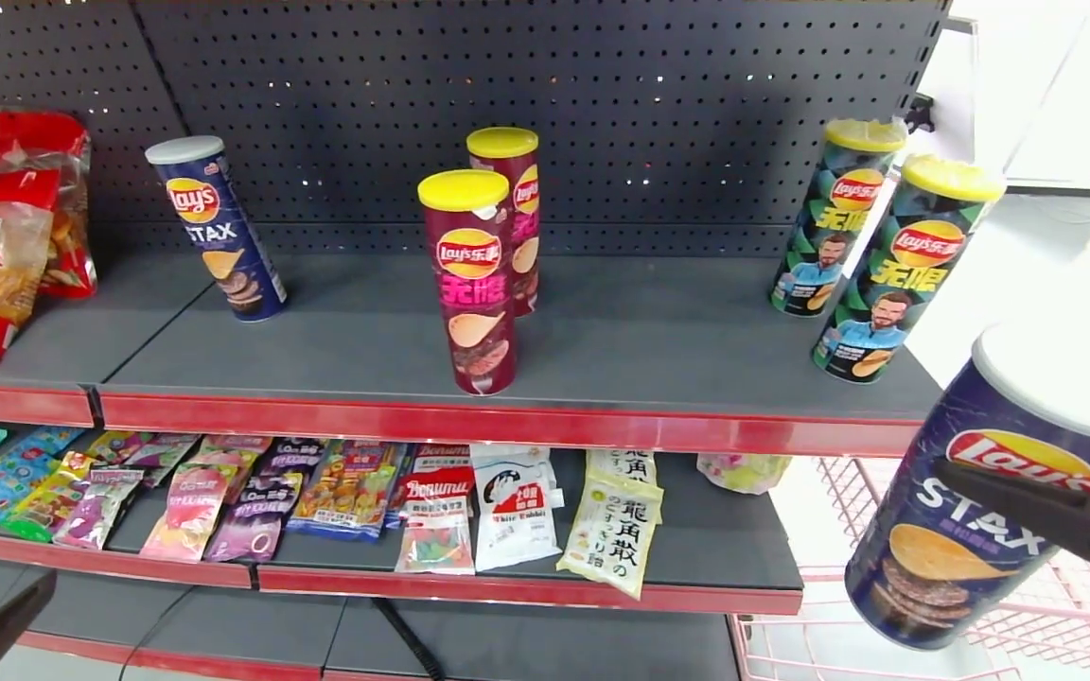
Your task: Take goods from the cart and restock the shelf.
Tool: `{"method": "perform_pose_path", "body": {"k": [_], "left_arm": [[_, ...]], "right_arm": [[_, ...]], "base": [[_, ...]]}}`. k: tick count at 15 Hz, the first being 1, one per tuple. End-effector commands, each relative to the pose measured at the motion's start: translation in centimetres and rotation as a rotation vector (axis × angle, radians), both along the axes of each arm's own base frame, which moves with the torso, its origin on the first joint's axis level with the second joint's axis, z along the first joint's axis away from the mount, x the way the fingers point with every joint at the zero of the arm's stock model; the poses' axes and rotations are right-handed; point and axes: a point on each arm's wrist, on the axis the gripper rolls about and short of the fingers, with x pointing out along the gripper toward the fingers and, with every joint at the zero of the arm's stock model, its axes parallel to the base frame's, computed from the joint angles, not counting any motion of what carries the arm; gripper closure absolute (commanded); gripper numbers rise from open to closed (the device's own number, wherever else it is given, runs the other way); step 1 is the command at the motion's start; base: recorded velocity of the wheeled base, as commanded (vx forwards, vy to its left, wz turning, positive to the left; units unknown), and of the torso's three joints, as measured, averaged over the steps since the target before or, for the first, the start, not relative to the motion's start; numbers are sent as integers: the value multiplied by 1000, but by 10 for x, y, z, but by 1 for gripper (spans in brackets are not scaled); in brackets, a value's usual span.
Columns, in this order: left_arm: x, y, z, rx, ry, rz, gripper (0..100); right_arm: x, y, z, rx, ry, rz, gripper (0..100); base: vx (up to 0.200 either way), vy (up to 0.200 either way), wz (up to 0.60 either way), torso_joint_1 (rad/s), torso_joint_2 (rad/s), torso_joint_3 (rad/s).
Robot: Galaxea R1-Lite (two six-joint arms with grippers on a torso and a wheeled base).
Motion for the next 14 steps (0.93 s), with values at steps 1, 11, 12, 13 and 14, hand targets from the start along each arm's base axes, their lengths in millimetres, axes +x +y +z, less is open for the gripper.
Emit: {"method": "perform_pose_path", "body": {"k": [1,11,12,13,14], "left_arm": [[1,0,-1,2,5,0,0],[0,0,-1,1,5,5,0],[0,0,-1,0,4,5,0],[0,0,-1,0,2,5,0],[0,0,-1,0,2,5,0]], "right_arm": [[0,0,0,2,-2,3,100],[-1,0,0,-1,0,3,100],[-1,0,0,0,-2,3,100],[-1,0,0,-1,0,3,100],[-1,0,-1,-1,1,3,100]], "base": [[0,200,0,12,7,2],[0,200,0,2,1,2],[0,200,0,-2,2,-2],[0,200,0,7,-2,2],[0,200,0,7,2,7]]}}
